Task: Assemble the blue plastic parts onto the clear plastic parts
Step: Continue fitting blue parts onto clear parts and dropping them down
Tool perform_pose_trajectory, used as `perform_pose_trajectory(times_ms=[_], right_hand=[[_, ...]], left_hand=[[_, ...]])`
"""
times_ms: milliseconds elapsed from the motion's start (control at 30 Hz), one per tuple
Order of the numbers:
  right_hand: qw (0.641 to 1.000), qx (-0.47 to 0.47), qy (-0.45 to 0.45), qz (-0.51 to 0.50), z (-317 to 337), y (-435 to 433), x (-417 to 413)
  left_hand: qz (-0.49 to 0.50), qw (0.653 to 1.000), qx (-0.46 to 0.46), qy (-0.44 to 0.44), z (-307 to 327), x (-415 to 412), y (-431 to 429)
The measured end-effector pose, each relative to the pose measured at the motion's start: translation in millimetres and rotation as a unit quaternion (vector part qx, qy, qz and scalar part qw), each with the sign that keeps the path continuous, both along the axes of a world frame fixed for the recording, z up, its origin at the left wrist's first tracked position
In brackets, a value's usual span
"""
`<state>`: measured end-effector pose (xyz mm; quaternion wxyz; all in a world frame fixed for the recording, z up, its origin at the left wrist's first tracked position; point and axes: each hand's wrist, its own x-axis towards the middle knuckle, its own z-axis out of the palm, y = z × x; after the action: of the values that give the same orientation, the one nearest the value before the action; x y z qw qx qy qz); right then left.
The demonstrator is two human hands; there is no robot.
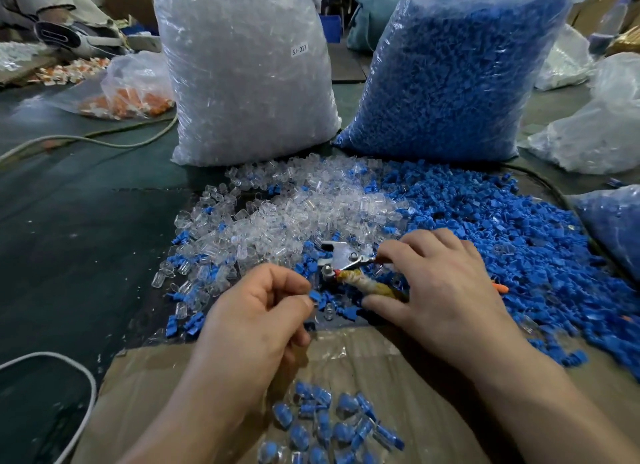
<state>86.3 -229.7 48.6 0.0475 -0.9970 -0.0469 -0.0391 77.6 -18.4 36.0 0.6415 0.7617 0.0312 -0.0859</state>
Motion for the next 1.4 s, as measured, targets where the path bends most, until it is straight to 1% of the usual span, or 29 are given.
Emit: perform_pose_trajectory(times_ms=[100, 167, 267, 367, 400, 467, 500, 600, 667, 700, 733, 767, 800, 833, 867, 900, 933, 967, 1000, 1033, 1067, 1100, 1133, 1200, 1267, 1333, 1400], right_hand=[[0.997, 0.03, -0.072, 0.013, 0, 5, -7], [0.99, 0.062, -0.115, 0.052, 2, 16, -15], [0.979, 0.087, -0.116, 0.145, -2, 31, -21], [0.973, 0.111, -0.12, 0.164, -5, 32, -20], [0.971, 0.129, -0.126, 0.159, -5, 30, -21], [0.967, 0.154, -0.137, 0.153, -5, 29, -22], [0.965, 0.157, -0.142, 0.155, -5, 30, -23], [0.964, 0.156, -0.132, 0.168, -2, 35, -26], [0.968, 0.157, -0.107, 0.166, 2, 38, -30], [0.969, 0.171, -0.089, 0.157, 5, 39, -32], [0.966, 0.212, -0.061, 0.135, 7, 41, -33], [0.952, 0.292, -0.004, 0.095, 10, 41, -35], [0.907, 0.411, 0.071, 0.051, 13, 42, -36], [0.834, 0.527, 0.162, 0.006, 17, 41, -36], [0.756, 0.605, 0.249, -0.023, 21, 40, -35], [0.718, 0.625, 0.304, -0.03, 24, 37, -36], [0.73, 0.598, 0.33, -0.027, 26, 34, -36], [0.776, 0.538, 0.329, -0.018, 25, 30, -35], [0.843, 0.445, 0.302, -0.008, 25, 28, -35], [0.905, 0.339, 0.257, 0.002, 23, 27, -34], [0.949, 0.239, 0.203, 0.009, 19, 25, -34], [0.975, 0.153, 0.158, 0.01, 15, 24, -34], [0.988, 0.09, 0.124, 0.005, 11, 23, -34], [0.996, 0.03, 0.08, 0.003, 5, 26, -34], [0.998, 0.019, 0.051, 0.014, -2, 27, -30], [0.999, 0.014, 0.035, 0.018, -6, 29, -25], [0.999, 0.008, 0.027, 0.03, -8, 31, -21]], left_hand=[[-0.001, 0.999, 0.042, -0.024, -2, -1, -1], [-0.001, 0.996, 0.065, -0.054, -4, -4, -4], [-0.012, 0.986, 0.116, -0.12, -8, -7, -7], [-0.017, 0.982, 0.104, -0.16, -5, -10, -8], [-0.015, 0.985, 0.08, -0.151, -4, -10, -7], [-0.007, 0.994, 0.024, -0.105, -2, -10, -6], [-0.013, 0.996, 0.018, -0.082, -1, -9, -4], [-0.08, 0.995, 0.048, -0.04, -1, -7, -1], [-0.091, 0.994, 0.028, -0.048, 0, -5, 2], [-0.093, 0.994, 0.015, -0.062, 0, -4, 2], [-0.105, 0.991, 0.013, -0.085, 0, -4, 3], [-0.123, 0.986, 0.019, -0.111, 0, -4, 5], [-0.147, 0.979, 0.025, -0.137, 0, -5, 6], [-0.171, 0.972, 0.027, -0.16, 2, -6, 7], [-0.193, 0.965, 0.031, -0.175, 5, -8, 9], [-0.211, 0.959, 0.045, -0.184, 8, -9, 11], [-0.221, 0.953, 0.075, -0.193, 10, -9, 14], [-0.224, 0.946, 0.119, -0.204, 11, -8, 18], [-0.218, 0.938, 0.167, -0.212, 11, -6, 22], [-0.209, 0.93, 0.214, -0.215, 11, -3, 25], [-0.203, 0.922, 0.255, -0.209, 10, -1, 27], [-0.201, 0.914, 0.291, -0.201, 10, 1, 29], [-0.203, 0.904, 0.319, -0.197, 9, 1, 29], [-0.235, 0.883, 0.359, -0.189, 7, 1, 29], [-0.275, 0.868, 0.369, -0.188, 7, -1, 27], [-0.294, 0.864, 0.366, -0.182, 9, 0, 25], [-0.268, 0.872, 0.367, -0.18, 8, 0, 23]])
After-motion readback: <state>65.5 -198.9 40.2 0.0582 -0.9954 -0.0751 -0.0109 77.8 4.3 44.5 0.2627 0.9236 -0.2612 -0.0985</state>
